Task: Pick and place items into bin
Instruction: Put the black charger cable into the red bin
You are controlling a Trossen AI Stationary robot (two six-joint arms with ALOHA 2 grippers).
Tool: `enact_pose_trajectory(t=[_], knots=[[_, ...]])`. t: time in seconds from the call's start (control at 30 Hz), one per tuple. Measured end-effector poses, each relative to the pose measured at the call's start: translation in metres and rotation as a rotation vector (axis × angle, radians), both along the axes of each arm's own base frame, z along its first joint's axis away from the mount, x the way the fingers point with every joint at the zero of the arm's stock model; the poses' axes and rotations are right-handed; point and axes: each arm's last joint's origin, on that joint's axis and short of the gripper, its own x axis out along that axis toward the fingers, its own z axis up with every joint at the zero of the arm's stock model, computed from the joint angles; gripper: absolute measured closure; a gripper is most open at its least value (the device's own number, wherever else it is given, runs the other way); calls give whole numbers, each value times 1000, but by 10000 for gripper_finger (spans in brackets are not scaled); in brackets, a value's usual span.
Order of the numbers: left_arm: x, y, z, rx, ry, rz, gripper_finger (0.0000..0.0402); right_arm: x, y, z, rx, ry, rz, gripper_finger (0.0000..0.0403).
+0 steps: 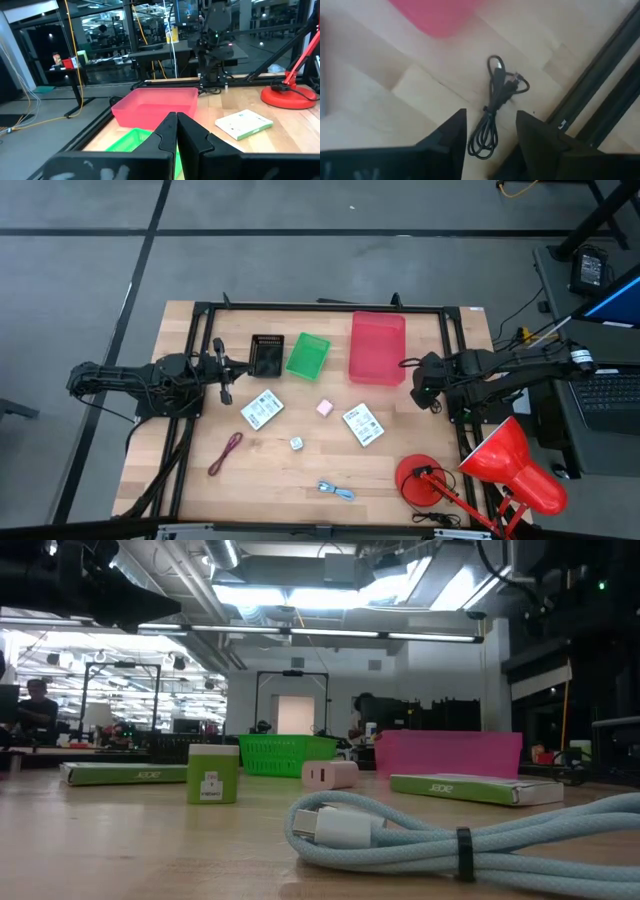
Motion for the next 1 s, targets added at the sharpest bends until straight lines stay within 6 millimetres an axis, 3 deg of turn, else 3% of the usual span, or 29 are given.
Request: enact_pose_trajectory(t=[0.07, 0.67, 1.0], knots=[[0, 0, 0, -1, 0, 0, 396, -3, 0, -9, 12, 25, -33, 244], [0, 0, 0, -27, -4, -4, 396, 4, -9, -6, 117, -40, -230, 224], [0, 0, 0, -25, -3, -5, 396, 10, -13, -14, 174, 16, -361, 224]])
